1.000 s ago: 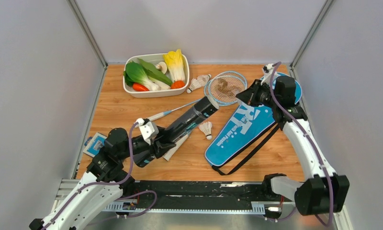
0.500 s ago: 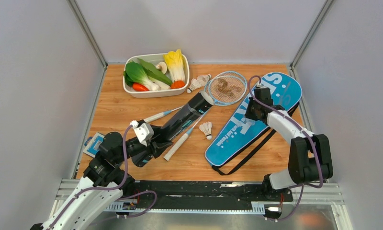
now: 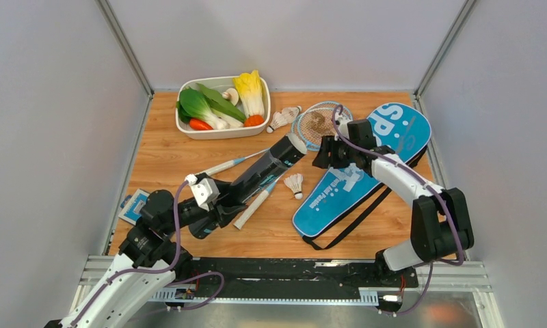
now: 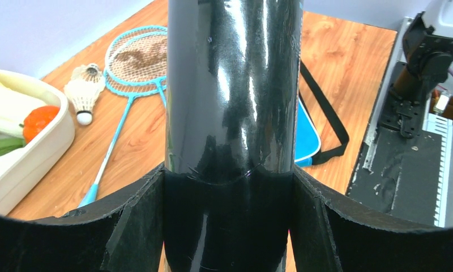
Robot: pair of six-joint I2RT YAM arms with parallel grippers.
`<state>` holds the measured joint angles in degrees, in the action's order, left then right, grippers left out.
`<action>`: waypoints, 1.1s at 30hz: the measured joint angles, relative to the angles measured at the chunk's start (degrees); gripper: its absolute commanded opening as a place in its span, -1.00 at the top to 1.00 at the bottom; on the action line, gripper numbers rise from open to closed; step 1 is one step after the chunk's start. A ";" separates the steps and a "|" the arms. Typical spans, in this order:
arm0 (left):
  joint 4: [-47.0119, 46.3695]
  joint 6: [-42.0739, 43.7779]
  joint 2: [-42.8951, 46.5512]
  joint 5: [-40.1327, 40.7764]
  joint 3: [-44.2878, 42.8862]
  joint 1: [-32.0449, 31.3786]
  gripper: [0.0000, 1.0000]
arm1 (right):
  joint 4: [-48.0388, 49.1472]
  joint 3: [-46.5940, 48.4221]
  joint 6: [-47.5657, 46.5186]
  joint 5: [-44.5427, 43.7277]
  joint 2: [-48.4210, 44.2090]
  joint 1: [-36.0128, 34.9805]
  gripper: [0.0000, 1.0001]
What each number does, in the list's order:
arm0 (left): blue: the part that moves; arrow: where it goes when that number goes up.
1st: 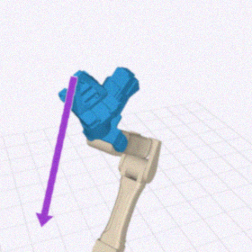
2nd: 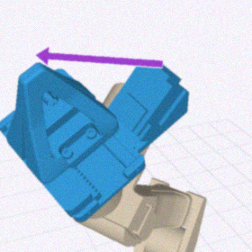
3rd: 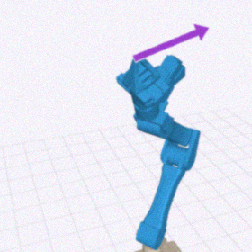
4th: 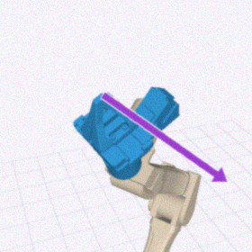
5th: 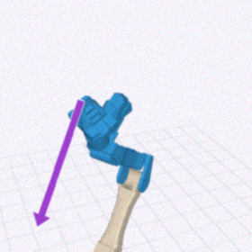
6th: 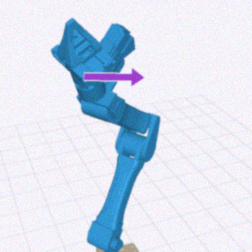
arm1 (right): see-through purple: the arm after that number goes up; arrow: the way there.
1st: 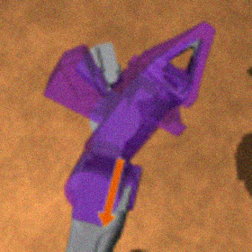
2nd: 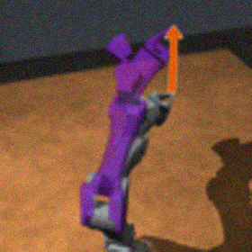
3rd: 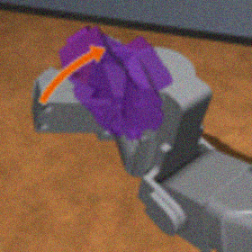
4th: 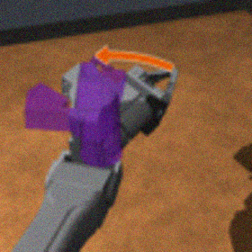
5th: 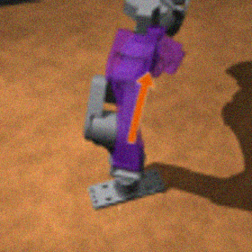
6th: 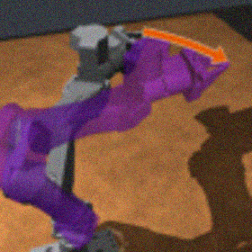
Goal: Pack up the badminton gear
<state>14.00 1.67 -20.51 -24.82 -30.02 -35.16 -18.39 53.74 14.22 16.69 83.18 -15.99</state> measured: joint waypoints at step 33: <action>-2.75 -0.50 2.36 -6.12 1.25 0.00 0.42 | -14.03 22.43 -20.11 26.69 27.30 -10.08 0.43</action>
<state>11.25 1.17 -18.15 -30.94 -28.77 -35.16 -32.42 76.16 -5.89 43.38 110.48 -26.06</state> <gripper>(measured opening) 0.738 0.377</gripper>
